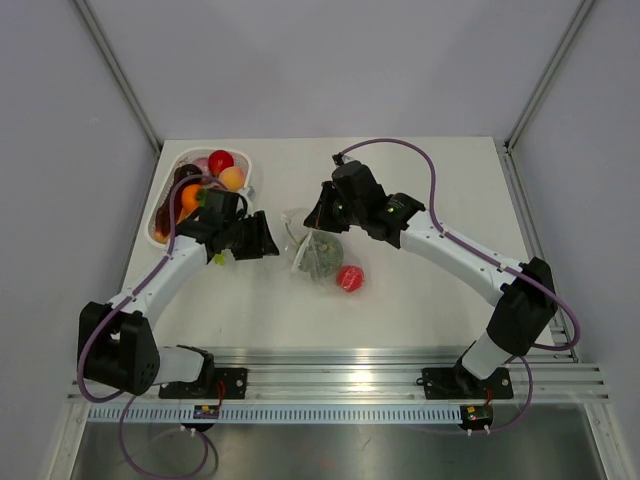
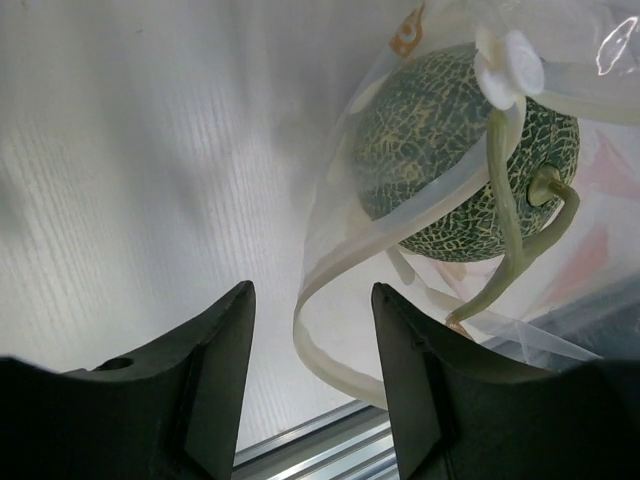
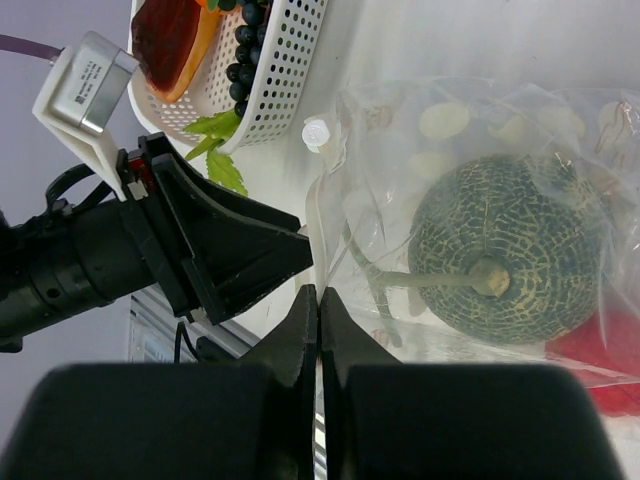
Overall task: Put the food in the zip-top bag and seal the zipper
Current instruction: Adjust the zipper food storage bag at the center of the board, then pick up the fake fruit from the bin, then place the fake fruit in the zipper food storage bag.
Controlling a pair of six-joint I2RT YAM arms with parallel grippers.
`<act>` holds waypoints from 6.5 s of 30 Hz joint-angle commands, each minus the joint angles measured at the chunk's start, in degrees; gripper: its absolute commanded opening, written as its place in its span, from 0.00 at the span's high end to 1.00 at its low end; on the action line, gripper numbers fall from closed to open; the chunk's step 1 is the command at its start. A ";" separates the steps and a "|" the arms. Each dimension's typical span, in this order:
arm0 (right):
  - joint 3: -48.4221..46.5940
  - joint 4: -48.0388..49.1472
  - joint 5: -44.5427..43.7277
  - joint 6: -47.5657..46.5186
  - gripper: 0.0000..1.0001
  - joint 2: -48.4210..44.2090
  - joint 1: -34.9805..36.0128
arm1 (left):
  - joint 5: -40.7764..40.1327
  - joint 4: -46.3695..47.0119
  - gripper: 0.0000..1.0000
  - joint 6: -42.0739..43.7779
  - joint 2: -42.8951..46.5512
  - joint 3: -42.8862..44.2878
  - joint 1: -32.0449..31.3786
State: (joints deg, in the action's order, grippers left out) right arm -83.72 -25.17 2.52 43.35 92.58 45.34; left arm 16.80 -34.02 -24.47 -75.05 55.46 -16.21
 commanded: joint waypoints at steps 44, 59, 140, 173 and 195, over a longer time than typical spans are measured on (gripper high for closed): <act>0.40 -8.23 -22.12 -9.95 1.00 -13.65 -1.13 | 6.95 0.02 0.97 -2.70 -4.13 18.98 -1.02; -1.18 -7.44 -17.21 -12.07 1.00 -10.49 -1.13 | -3.08 -10.36 0.36 3.03 -3.35 25.93 10.11; -3.72 -1.11 -6.84 -9.60 1.00 -2.94 -1.13 | -10.30 -16.69 1.00 5.05 -11.36 41.30 21.31; -14.89 2.32 3.98 -6.35 1.00 5.52 -0.61 | 12.73 -15.29 1.00 6.89 0.87 24.78 5.84; -11.20 2.49 5.04 -6.35 1.00 1.64 2.29 | 12.38 -12.73 0.43 8.03 -13.99 27.51 0.12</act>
State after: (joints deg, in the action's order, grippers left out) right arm -94.80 -26.35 6.63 36.47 98.24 46.76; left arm 28.49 -48.58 -17.26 -89.76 81.17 -15.57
